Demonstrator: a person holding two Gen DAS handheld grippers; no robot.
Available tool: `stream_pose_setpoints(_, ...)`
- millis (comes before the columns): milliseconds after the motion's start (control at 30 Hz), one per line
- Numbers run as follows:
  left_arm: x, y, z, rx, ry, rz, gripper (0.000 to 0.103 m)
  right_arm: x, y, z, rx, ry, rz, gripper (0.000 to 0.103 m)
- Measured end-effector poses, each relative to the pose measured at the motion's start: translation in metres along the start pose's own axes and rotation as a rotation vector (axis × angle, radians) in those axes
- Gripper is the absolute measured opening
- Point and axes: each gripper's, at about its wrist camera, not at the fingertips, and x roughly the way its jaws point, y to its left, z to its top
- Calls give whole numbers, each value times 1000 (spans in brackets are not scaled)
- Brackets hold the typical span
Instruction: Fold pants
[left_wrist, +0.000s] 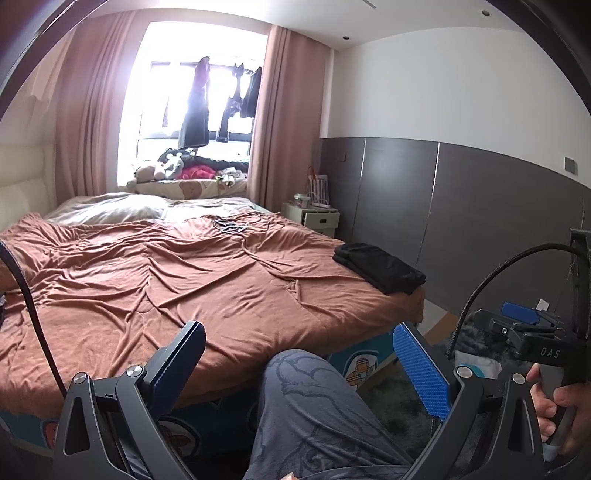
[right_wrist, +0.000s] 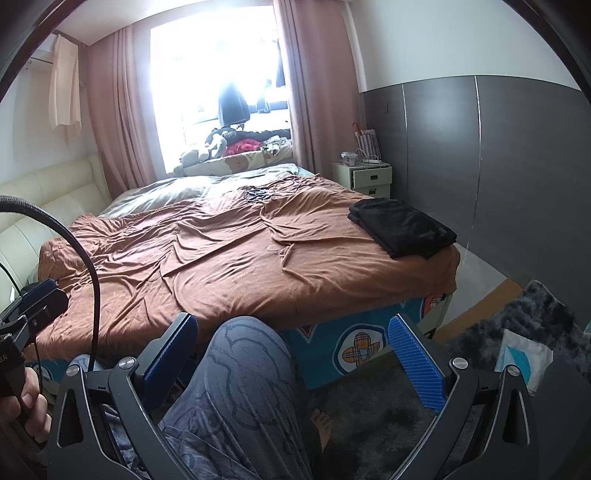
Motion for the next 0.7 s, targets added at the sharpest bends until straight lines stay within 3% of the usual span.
stream_pose_setpoints(700,-1,4,-2,-17,10,14,102,0,-3,2,-6,2,-2,103)
